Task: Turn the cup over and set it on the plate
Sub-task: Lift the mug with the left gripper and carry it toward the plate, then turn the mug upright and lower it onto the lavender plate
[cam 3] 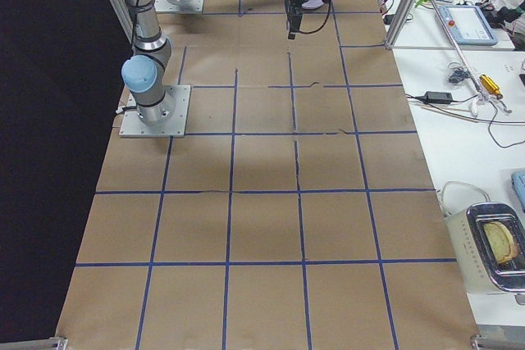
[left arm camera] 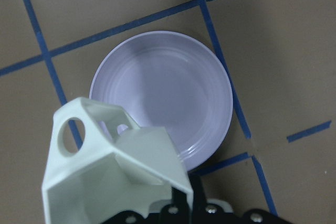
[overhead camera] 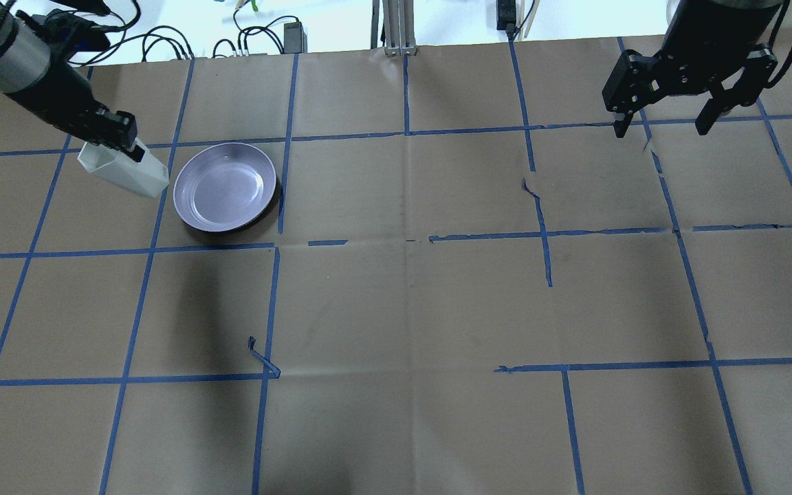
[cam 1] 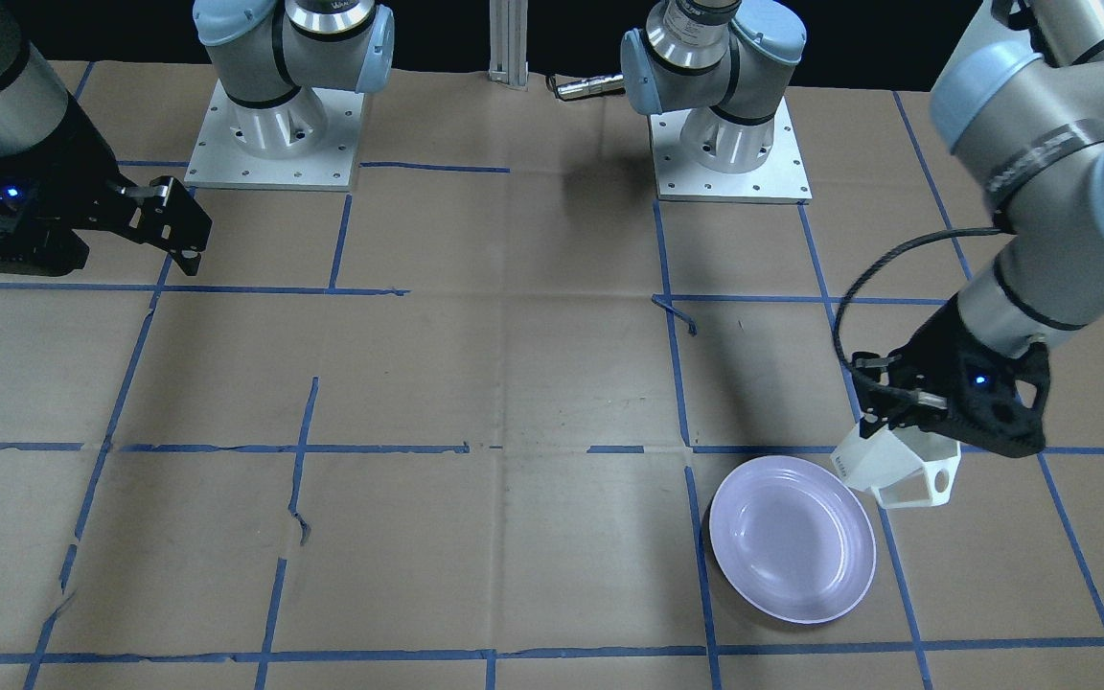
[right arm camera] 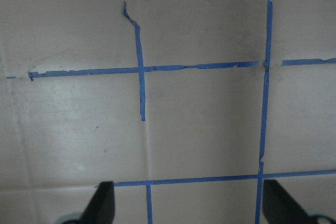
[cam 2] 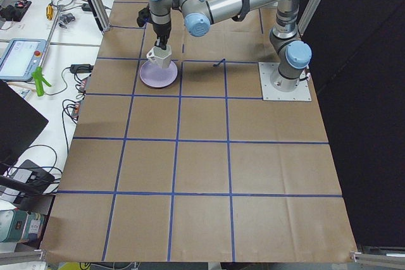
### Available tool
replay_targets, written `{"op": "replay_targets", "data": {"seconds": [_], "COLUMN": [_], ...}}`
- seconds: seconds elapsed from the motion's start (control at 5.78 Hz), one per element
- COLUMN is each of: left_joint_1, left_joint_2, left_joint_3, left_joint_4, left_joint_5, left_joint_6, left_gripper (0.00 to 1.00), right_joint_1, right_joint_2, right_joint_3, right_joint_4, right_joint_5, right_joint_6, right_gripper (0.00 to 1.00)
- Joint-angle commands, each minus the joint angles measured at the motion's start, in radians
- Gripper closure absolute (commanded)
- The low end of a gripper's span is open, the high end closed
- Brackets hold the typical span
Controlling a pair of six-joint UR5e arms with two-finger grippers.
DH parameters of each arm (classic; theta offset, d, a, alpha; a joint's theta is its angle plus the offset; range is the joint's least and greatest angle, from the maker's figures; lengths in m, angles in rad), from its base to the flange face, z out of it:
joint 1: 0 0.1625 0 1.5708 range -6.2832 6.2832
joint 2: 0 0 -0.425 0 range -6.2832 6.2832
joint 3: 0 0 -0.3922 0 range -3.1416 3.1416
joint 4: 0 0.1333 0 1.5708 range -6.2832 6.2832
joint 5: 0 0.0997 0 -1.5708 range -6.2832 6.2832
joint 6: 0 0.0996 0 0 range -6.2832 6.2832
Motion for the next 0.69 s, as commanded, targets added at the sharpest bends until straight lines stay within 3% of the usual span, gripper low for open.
{"op": "replay_targets", "data": {"seconds": [0.0, 0.52], "left_joint_1": [-0.078, -0.075], "left_joint_2": [-0.06, -0.111], "left_joint_3": [-0.078, -0.097], "left_joint_4": [0.15, 0.169], "left_joint_5": [0.059, 0.06], "left_joint_6": [0.028, 0.061], "left_gripper": [1.0, 0.99], "right_joint_1": [0.0, 0.0], "right_joint_2": [0.0, 0.0], "right_joint_3": [0.0, 0.0], "right_joint_4": [0.0, 0.0], "right_joint_5": [0.0, 0.0], "right_joint_6": [0.0, 0.0], "right_gripper": [0.0, 0.0]}}
